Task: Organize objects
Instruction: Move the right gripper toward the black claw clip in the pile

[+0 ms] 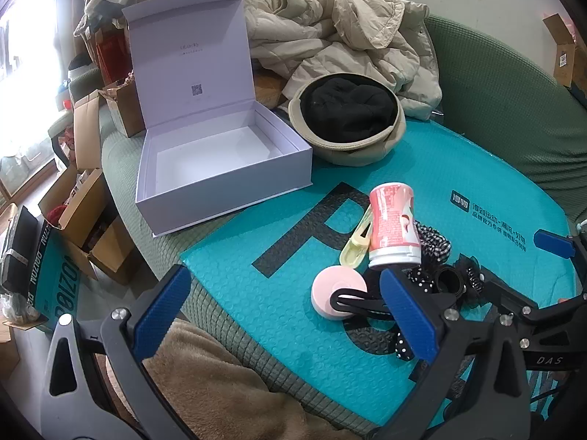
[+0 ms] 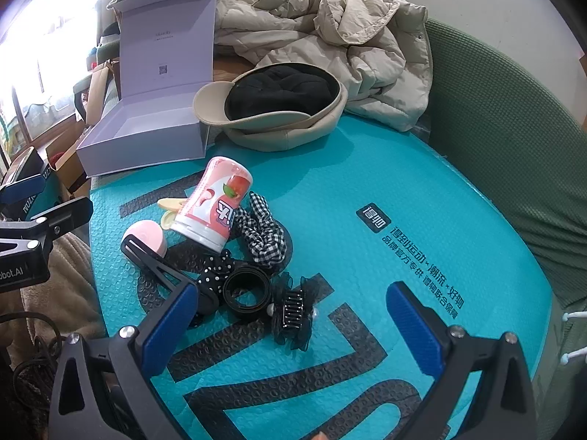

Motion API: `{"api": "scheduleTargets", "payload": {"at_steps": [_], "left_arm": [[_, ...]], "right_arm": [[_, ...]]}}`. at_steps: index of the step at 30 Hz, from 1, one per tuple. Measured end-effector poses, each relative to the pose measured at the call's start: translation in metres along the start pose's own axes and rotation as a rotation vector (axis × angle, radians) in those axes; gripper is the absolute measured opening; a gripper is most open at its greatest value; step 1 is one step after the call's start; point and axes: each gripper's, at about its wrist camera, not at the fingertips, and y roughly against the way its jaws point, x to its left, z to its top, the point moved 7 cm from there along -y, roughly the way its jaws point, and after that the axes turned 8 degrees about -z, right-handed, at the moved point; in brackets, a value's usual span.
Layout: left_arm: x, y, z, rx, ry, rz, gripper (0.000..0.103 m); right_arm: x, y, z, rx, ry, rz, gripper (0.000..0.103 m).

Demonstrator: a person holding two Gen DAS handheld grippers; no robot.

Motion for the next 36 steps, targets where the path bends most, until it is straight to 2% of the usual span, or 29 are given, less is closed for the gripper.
{"api": "scheduleTargets", "payload": {"at_steps": [24,36], "left_arm": [[-0.003,-0.001,-0.004,-0.002,0.0,-0.025,0.103],[-0.003,-0.002,-0.016,0.031,0.02,-0.045,0.103]], "right_arm": [[0.001,-0.001,-0.002,0.007,0.001,0.01,0.103],[-0.001,-0.005,-0.01,0.015,-0.004,0.027,0.103]]}}
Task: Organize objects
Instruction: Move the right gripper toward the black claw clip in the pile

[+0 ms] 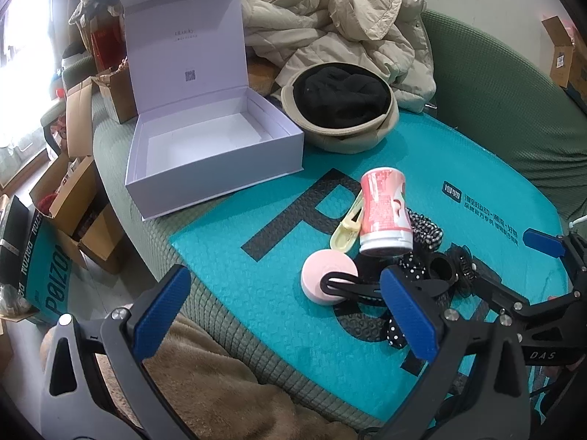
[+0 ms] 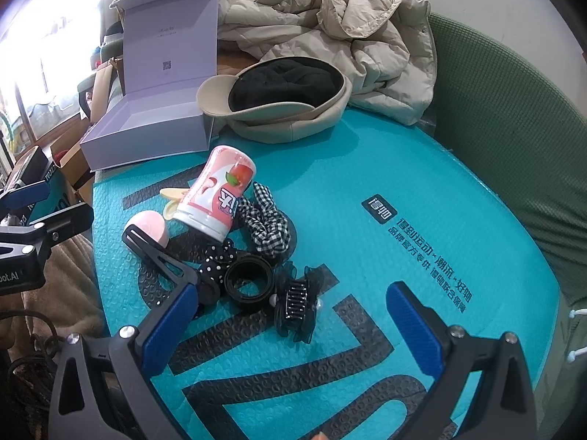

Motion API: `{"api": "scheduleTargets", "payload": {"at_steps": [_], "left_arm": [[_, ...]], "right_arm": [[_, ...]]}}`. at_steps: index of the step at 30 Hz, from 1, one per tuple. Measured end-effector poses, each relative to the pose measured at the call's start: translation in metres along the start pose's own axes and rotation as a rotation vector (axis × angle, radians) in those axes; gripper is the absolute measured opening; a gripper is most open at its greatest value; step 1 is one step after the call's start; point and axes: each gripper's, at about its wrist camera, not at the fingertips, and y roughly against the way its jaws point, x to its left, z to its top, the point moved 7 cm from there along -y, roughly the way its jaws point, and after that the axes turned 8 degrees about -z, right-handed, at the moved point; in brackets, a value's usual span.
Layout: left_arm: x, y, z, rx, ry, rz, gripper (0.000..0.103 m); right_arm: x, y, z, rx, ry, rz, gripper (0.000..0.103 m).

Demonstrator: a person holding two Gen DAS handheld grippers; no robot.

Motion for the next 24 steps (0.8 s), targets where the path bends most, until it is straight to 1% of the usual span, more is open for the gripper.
{"api": "scheduleTargets", "payload": {"at_steps": [7,16,18,20,24], "left_arm": [[0.003,-0.011,-0.008,0.043,0.018,-0.018,0.103],[-0.001,-0.028,-0.013,0.08,-0.006,-0.054,0.102],[-0.002,-0.032,-0.013,0.087,-0.008,-0.064,0.099],[-0.001,-0.036,-0.015,0.095,-0.01,-0.074,0.097],[-0.002,-0.044,-0.015,0.115,-0.019,-0.091,0.09]], "right_arm": [[-0.003,-0.012,-0.009,0.026,0.001,0.004,0.103],[-0.003,-0.033,-0.018,0.059,0.014,0.001,0.103],[-0.004,-0.037,-0.019,0.067,0.012,-0.002,0.099],[-0.005,-0.042,-0.021,0.079,0.005,0.005,0.091],[-0.008,-0.052,-0.024,0.114,-0.024,0.044,0.084]]}}
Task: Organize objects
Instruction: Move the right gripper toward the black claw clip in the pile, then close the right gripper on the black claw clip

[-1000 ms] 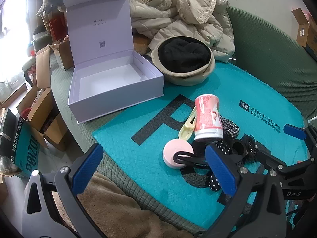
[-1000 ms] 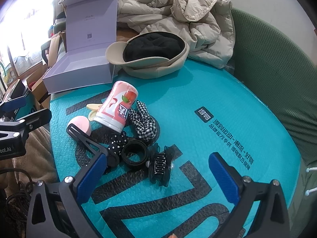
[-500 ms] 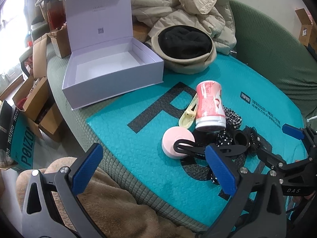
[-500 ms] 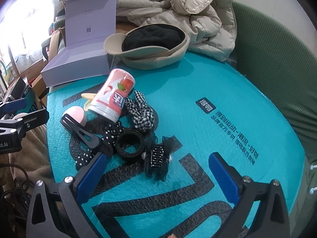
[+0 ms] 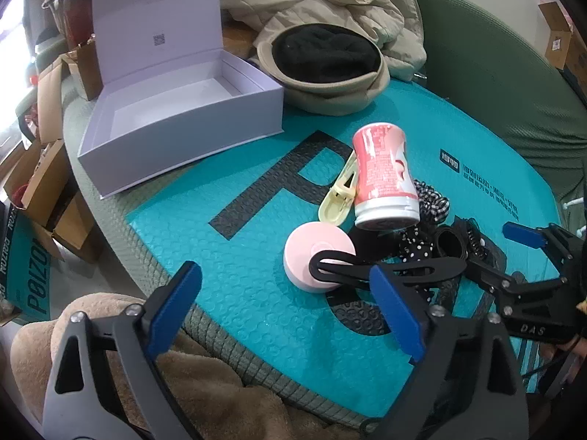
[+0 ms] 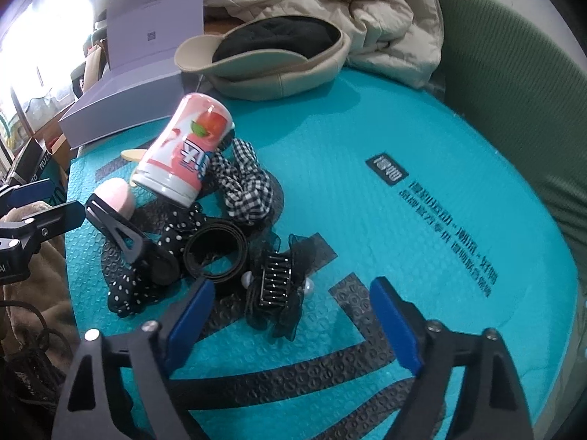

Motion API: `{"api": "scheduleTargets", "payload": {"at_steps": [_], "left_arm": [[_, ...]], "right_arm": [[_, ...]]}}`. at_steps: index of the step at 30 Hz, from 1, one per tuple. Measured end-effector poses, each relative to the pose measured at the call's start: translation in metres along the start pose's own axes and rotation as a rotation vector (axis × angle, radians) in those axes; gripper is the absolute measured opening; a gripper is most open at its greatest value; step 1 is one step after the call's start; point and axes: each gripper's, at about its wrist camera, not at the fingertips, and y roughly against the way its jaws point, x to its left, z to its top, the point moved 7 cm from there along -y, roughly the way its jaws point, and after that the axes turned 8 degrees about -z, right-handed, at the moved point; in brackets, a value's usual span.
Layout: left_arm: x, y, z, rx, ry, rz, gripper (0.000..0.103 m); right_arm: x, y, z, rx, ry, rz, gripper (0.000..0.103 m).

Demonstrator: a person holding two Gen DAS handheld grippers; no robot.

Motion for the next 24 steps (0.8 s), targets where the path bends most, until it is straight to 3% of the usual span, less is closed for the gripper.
{"api": "scheduleTargets", "payload": {"at_steps": [4,10,18,24], "left_arm": [[-0.001,-0.004,-0.001,0.013,-0.012,-0.03,0.086],[-0.005,-0.007,0.001,0.011,-0.019,-0.083,0.078],[-0.027,0.002,0.005,-0.013,-0.065,-0.203,0.077],[-0.042,-0.002,0.004,0.003,-0.101,-0.242,0.077]], "right_arm": [[-0.002,-0.008,-0.003,0.034,-0.02,0.038,0.072],[0.002,-0.008,-0.004,0.016,0.006,0.081,0.044],[0.003,-0.008,-0.005,-0.004,0.02,0.101,0.042],[-0.002,-0.008,-0.004,-0.009,-0.002,0.114,0.042]]}}
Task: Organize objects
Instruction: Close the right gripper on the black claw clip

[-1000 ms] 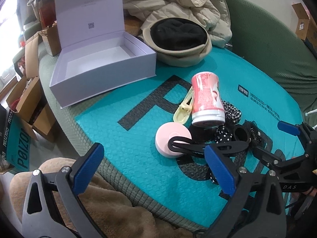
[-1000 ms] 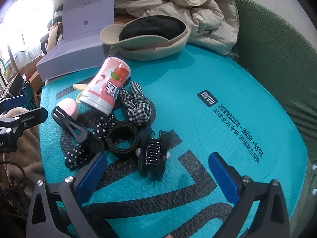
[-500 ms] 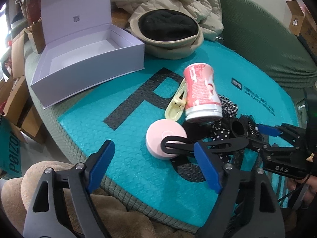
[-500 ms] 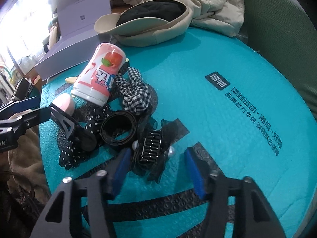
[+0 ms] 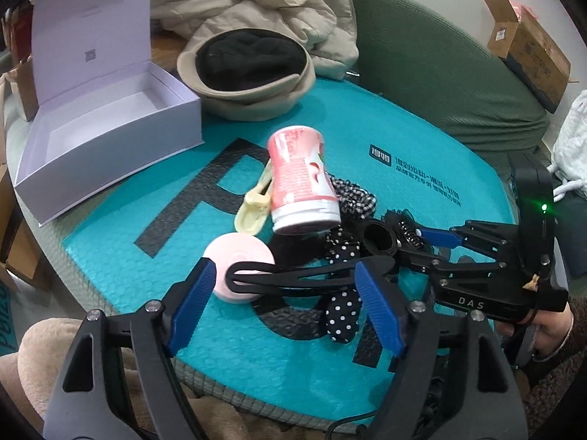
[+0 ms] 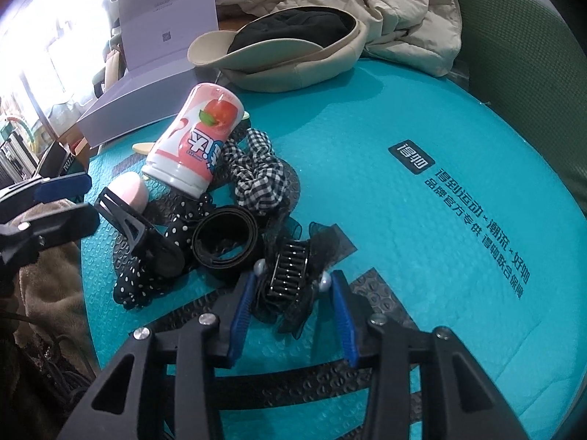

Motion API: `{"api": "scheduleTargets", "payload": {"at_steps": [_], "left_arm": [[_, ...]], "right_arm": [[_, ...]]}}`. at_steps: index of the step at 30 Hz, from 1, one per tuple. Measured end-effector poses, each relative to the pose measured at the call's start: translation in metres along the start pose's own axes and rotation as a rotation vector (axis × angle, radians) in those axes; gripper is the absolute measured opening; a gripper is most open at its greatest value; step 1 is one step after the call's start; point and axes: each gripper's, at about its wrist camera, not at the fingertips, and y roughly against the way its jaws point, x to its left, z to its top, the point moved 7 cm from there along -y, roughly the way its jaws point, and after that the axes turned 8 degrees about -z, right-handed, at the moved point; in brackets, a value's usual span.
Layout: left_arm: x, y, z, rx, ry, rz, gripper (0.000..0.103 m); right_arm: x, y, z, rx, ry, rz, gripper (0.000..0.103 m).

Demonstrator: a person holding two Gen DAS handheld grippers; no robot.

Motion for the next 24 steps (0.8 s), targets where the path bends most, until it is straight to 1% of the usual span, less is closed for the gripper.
{"api": "scheduleTargets", "payload": {"at_steps": [5,10,14,18,21,24], "left_arm": [[-0.002,-0.007,-0.001,0.015,0.005,-0.014,0.078],[-0.008,-0.015,-0.002,0.034,-0.001,-0.058,0.084],[-0.013,-0.017,-0.003,0.042,-0.007,-0.088,0.085],[-0.016,-0.014,-0.003,0.031,-0.011,-0.124,0.087],[-0.025,-0.009,-0.004,0.019,-0.048,-0.165,0.087],[-0.038,-0.004,-0.003,0.007,-0.108,-0.195,0.088]], "right_arm": [[-0.002,-0.001,-0.001,-0.002,-0.015,0.02,0.042],[-0.003,-0.001,-0.002,-0.007,-0.024,0.033,0.042],[-0.003,-0.001,-0.002,-0.009,-0.023,0.037,0.042],[-0.003,-0.002,-0.002,-0.011,-0.019,0.037,0.042],[-0.003,-0.001,-0.002,-0.016,-0.012,0.031,0.042],[-0.003,-0.001,-0.002,-0.02,-0.008,0.031,0.042]]}}
